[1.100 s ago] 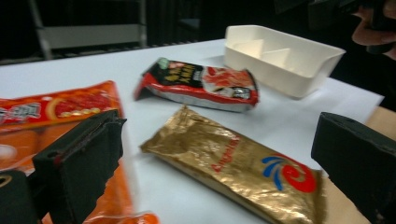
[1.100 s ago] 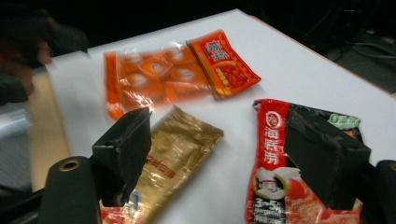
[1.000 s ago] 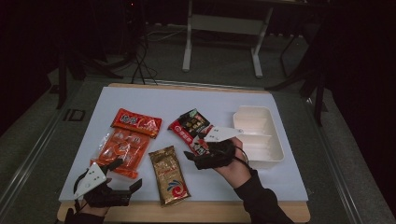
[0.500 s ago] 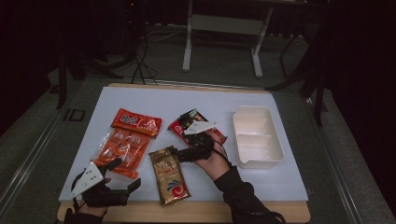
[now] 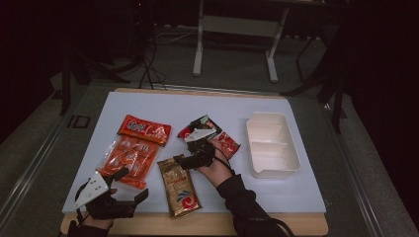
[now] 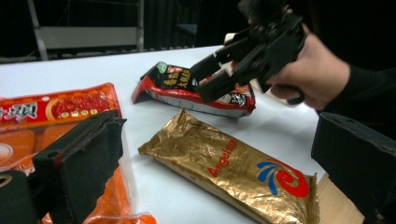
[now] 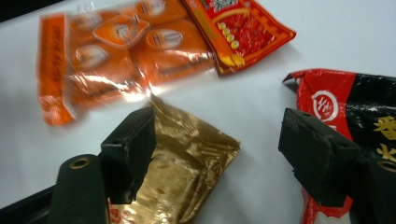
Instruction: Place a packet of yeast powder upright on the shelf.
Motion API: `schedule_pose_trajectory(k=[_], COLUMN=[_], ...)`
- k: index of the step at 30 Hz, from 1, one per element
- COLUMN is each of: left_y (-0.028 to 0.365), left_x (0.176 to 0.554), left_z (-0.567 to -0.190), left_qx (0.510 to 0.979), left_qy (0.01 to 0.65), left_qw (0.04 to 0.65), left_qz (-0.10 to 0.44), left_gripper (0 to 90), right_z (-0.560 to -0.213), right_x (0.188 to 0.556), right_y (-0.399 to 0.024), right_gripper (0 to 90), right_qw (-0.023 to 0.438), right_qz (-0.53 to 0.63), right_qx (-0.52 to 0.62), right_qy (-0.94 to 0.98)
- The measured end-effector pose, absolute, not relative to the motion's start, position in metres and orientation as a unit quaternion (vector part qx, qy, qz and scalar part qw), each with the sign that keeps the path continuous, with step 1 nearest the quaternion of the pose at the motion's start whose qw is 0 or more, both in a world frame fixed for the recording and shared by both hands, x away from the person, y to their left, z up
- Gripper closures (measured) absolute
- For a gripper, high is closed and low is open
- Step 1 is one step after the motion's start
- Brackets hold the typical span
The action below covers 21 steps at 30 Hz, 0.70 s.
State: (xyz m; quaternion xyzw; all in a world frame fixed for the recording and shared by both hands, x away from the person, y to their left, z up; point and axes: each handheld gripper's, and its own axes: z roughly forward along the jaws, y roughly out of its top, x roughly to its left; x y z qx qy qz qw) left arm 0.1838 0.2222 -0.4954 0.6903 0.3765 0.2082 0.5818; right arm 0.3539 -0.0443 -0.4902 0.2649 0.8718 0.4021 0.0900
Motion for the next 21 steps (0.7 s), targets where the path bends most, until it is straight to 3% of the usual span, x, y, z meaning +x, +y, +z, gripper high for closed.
schedule_pose_trajectory(k=[1, 2, 4, 8, 10, 15, 18, 19, 21], left_y=[0.222, 0.223, 0.224, 0.227, 0.227, 0.224, 0.223, 0.223, 0.224], left_x=[0.184, 0.185, 0.187, 0.188, 0.188, 0.188, 0.188, 0.188, 0.189], left_z=[-0.496, -0.497, -0.498, -0.499, -0.5, -0.5, -0.5, -0.5, -0.501], left_qx=[0.689, 0.687, 0.688, 0.683, 0.683, 0.693, 0.696, 0.695, 0.697], left_qy=[0.378, 0.381, 0.389, 0.396, 0.397, 0.389, 0.388, 0.39, 0.391], left_qw=[0.583, 0.585, 0.58, 0.585, 0.583, 0.576, 0.572, 0.572, 0.57], left_qz=[0.204, 0.201, 0.194, 0.188, 0.189, 0.193, 0.195, 0.195, 0.191], left_gripper=[2.6, 2.6, 2.6, 2.6, 2.6, 2.6, 2.6, 2.6, 2.6], right_z=[-0.496, -0.499, -0.504, -0.514, -0.52, -0.528, -0.529, -0.531, -0.533], right_x=[0.357, 0.357, 0.361, 0.365, 0.368, 0.367, 0.366, 0.365, 0.364], right_y=[-0.043, -0.042, -0.042, -0.034, -0.033, -0.029, -0.029, -0.028, -0.027], right_gripper=[27.2, 27.2, 27.2, 27.2, 27.2, 28.3, 33.5, 42.8, 46.4], right_qw=[0.072, 0.084, 0.043, 0.08, 0.049, 0.035, 0.03, 0.025, 0.022], right_qz=[0.399, 0.391, 0.405, 0.368, 0.369, 0.349, 0.348, 0.346, 0.342], right_qx=[0.279, 0.276, 0.293, 0.296, 0.305, 0.313, 0.314, 0.316, 0.315], right_qy=[0.871, 0.874, 0.865, 0.878, 0.876, 0.882, 0.883, 0.883, 0.885])
